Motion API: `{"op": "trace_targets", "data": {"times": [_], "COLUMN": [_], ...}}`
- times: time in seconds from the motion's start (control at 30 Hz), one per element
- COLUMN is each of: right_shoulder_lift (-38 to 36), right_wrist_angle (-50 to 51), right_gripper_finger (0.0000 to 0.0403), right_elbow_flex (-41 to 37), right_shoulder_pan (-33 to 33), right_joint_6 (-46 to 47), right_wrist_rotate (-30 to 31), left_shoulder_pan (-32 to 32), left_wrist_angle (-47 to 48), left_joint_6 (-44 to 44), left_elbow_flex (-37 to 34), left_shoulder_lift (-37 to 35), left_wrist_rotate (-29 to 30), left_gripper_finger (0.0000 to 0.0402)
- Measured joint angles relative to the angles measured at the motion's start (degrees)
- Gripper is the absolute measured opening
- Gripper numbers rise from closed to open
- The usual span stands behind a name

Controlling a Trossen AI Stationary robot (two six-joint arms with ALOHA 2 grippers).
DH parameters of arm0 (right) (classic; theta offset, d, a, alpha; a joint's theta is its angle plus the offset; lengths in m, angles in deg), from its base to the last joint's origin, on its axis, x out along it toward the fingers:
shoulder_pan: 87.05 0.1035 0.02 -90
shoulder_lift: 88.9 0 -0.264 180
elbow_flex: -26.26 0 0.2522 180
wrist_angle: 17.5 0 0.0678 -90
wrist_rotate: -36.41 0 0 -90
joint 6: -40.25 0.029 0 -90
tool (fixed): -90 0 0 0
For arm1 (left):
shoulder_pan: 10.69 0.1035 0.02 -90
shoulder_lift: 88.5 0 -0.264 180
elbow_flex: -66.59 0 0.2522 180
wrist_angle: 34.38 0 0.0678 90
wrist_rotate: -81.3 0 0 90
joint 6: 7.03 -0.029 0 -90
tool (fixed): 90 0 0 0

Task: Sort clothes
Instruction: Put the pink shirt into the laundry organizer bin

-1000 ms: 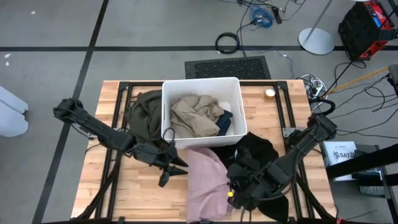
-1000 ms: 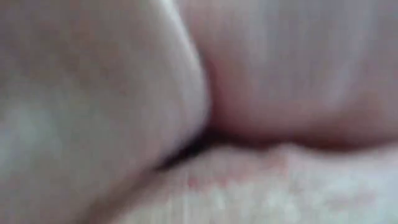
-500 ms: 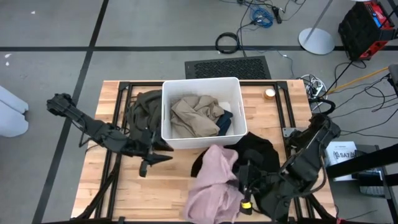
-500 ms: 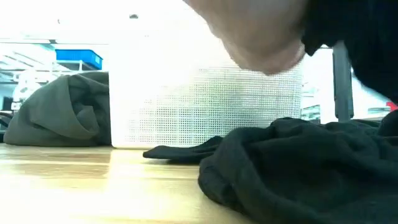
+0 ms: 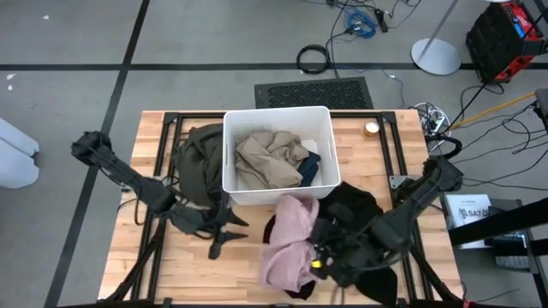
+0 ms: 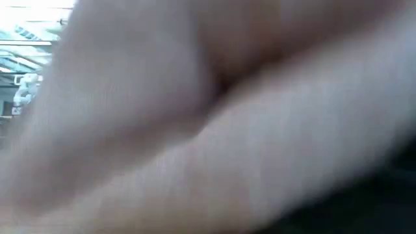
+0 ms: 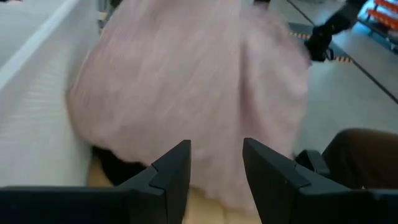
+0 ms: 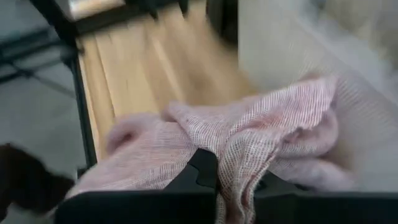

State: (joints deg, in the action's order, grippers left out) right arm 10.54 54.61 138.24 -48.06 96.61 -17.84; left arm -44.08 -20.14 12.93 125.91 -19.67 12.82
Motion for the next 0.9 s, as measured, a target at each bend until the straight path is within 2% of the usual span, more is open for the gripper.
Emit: {"op": "trace_targets", "data": {"times": [0.23, 0.37, 0.5, 0.7, 0.9], "right_shoulder_lift": [0.1, 0.1, 0.1, 0.1, 0.1], "right_wrist_angle": [-27.3, -32.2, -33.5, -41.1, -37.5], "right_gripper_finger": [0.0, 0.0004, 0.0028, 0.0082, 0.015], "right_elbow_flex": [-17.6, -23.2, -23.9, -22.4, -17.1], "right_shoulder_pan": [-5.2, -7.4, -9.3, -10.1, -10.2], "right_joint_6": [-1.5, -1.3, -2.3, -15.2, -22.6], "right_wrist_rotate": [-17.9, -20.5, -20.8, -22.9, -25.0], "left_shoulder_pan": [-1.7, -2.4, -2.2, -0.5, 0.8], "left_wrist_angle": [-9.6, -13.5, -15.9, -21.7, -22.8], "left_joint_6": [-1.2, -0.8, 1.4, 2.2, 2.2], "left_elbow_flex": [-0.1, 0.0, 0.0, 0.0, 0.0], "left_shoulder_lift": [5.8, 9.4, 14.2, 20.8, 22.2], "left_wrist_rotate": [-0.5, -0.8, -0.1, 0.4, 0.4], "left_gripper_finger": [0.0156, 0.0156, 0.0156, 0.0156, 0.0156]}}
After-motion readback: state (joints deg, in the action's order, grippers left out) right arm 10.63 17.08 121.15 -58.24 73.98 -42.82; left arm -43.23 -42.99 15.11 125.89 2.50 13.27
